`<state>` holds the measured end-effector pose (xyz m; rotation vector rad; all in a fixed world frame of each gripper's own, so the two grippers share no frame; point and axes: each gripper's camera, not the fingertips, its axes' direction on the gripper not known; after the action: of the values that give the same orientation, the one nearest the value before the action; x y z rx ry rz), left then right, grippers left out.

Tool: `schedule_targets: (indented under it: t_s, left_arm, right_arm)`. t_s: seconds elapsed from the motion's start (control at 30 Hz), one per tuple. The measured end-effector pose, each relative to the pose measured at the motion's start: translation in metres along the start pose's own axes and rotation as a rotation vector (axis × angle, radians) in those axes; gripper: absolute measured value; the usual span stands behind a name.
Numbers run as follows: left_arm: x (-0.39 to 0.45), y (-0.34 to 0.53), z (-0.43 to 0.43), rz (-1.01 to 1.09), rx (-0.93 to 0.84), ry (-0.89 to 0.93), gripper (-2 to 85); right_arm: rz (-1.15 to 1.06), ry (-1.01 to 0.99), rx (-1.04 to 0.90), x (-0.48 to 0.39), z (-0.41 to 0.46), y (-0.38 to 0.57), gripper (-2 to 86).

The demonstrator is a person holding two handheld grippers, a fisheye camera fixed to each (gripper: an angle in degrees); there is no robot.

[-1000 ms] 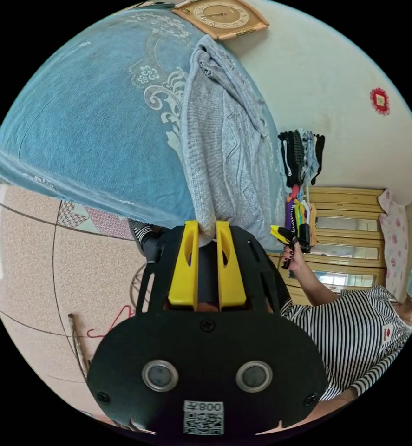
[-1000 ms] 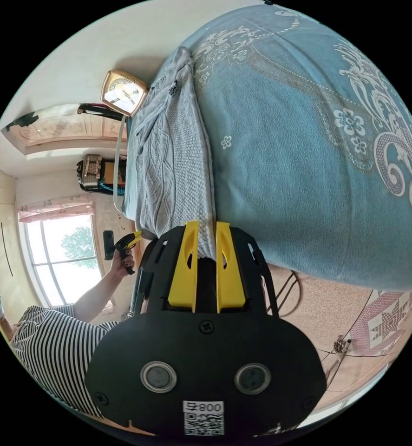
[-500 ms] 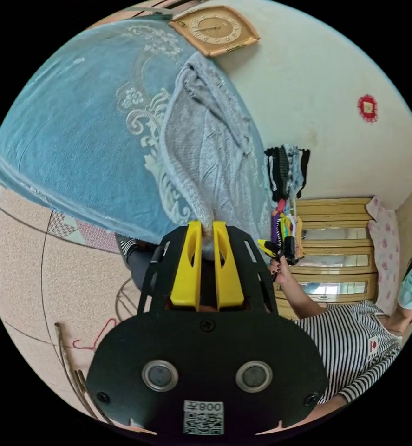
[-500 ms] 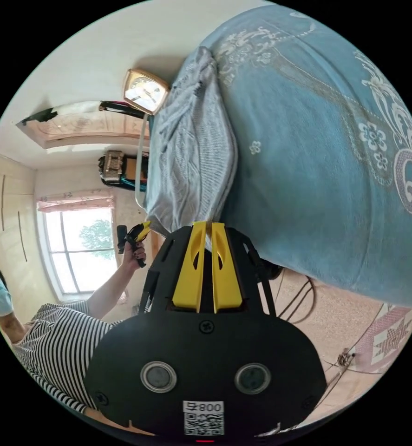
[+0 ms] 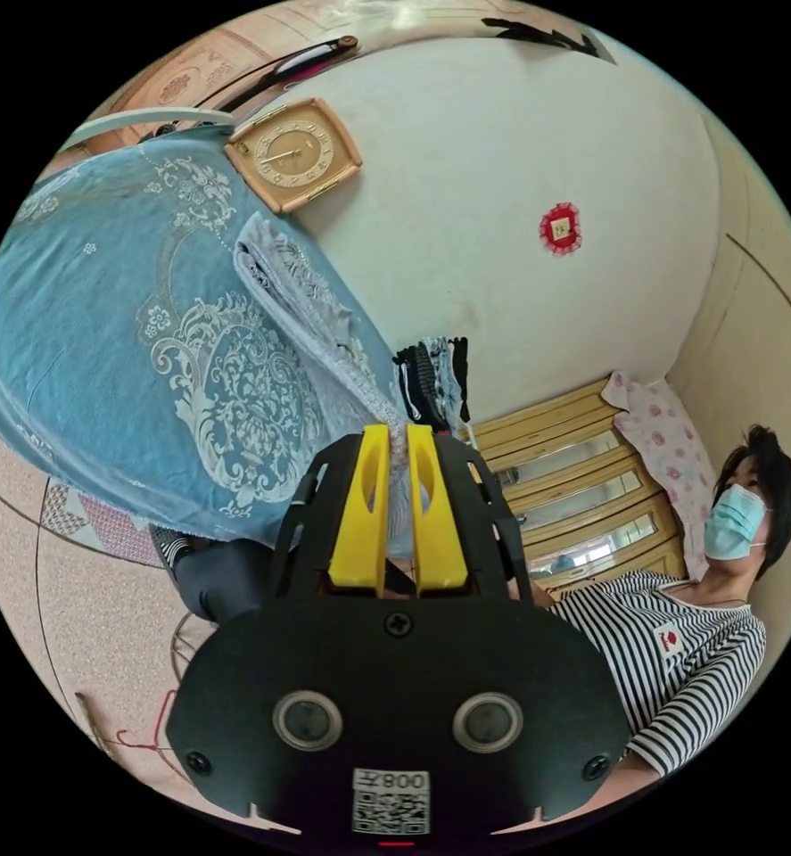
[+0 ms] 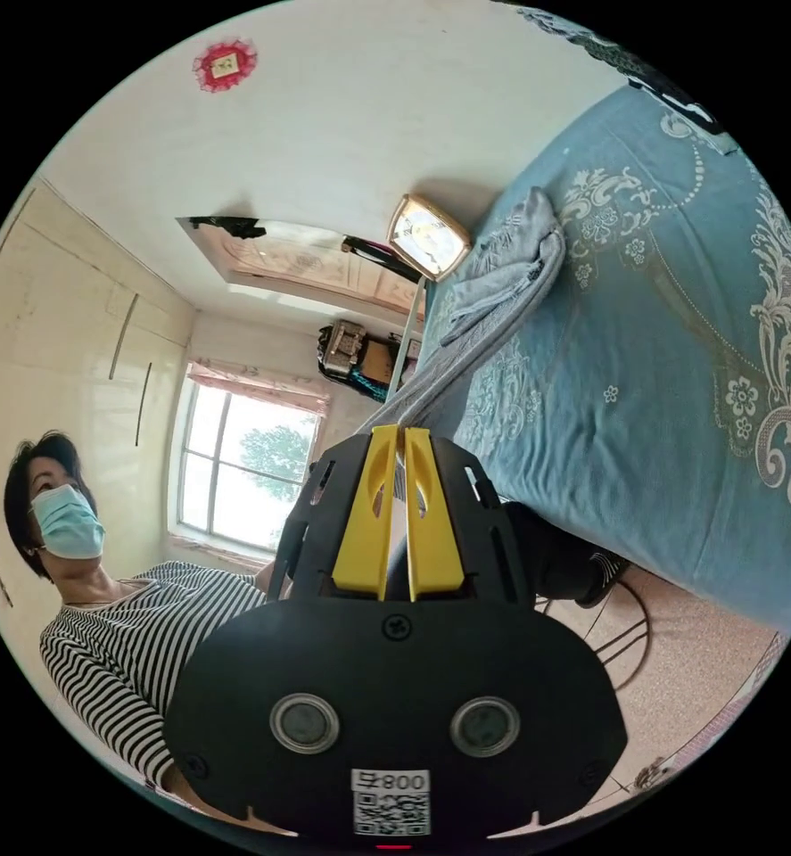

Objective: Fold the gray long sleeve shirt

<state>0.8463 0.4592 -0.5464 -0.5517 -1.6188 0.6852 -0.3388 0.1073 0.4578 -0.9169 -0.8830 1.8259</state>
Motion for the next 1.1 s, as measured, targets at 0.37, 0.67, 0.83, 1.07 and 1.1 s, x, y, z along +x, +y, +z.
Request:
schedule_targets:
  t_s: [0.37,0.67,0.83,1.07,1.1]
  left_arm:
    - [0.011,0.08,-0.039,-0.003,0.018,0.092,3.3]
    - [-0.038,0.132,-0.047,-0.169,0.033,0.097,3.3]
    - [-0.068,0.13,-0.028,-0.251,0.042,0.081,3.4]
    - [-0.101,0.116,-0.016,-0.343,0.036,0.025,3.9]
    - [-0.106,0.113,-0.014,-0.355,0.035,0.021,3.9]
  right_arm:
    - [-0.033,-0.016,0.001,-0.016,-0.048,0.071,0.7]
    - [0.13,0.005,-0.005,0.029,-0.046,0.105,0.6]
    - [0.224,0.021,-0.02,0.054,-0.032,0.096,0.7]
    - [0.301,0.052,-0.015,0.072,-0.026,0.076,0.8]
    - [0.307,0.051,-0.016,0.073,-0.025,0.074,0.8]
